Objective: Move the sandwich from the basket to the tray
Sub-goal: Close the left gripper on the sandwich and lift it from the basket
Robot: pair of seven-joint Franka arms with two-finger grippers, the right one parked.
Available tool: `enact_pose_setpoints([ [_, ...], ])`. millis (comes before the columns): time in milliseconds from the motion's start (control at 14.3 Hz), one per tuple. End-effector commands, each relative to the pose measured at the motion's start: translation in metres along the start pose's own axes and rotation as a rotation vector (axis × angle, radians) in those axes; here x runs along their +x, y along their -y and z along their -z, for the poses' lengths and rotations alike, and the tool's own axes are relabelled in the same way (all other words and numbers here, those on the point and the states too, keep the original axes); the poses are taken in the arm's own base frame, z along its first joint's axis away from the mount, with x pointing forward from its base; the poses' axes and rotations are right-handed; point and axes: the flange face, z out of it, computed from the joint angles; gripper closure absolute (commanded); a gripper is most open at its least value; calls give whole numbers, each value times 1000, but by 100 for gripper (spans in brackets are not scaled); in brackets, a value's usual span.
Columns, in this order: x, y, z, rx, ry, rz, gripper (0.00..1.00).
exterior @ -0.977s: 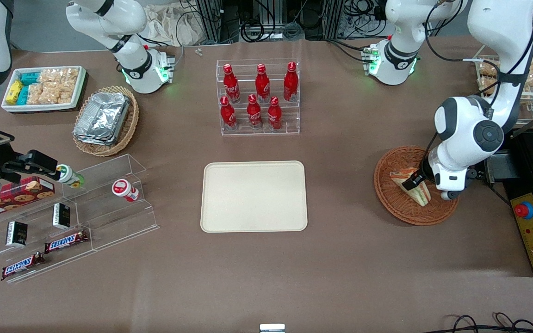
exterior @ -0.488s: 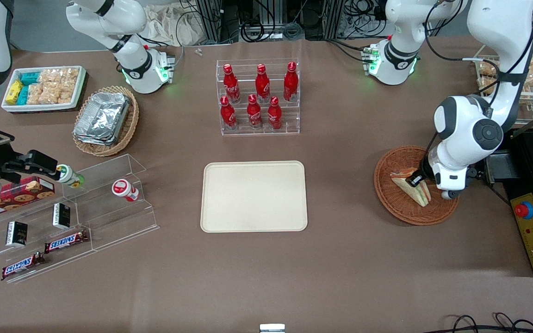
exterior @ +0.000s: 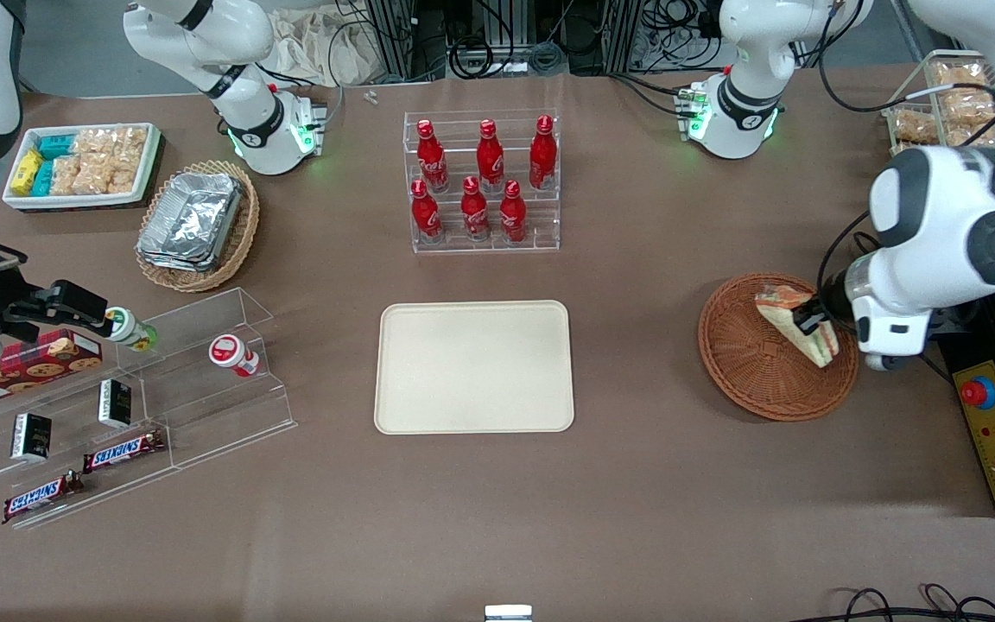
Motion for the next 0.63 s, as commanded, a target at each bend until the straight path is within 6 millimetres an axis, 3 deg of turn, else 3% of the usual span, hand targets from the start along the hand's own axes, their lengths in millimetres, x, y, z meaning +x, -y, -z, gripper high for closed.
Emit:
enact_pose_setpoints([
  [0, -2, -6, 56, 21, 7, -43, 100],
  [209, -13, -10, 89, 11, -4, -175, 100],
  [419, -55, -45, 100, 4, -26, -353, 100],
  [558, -94, -79, 99, 5, -32, -445, 100],
])
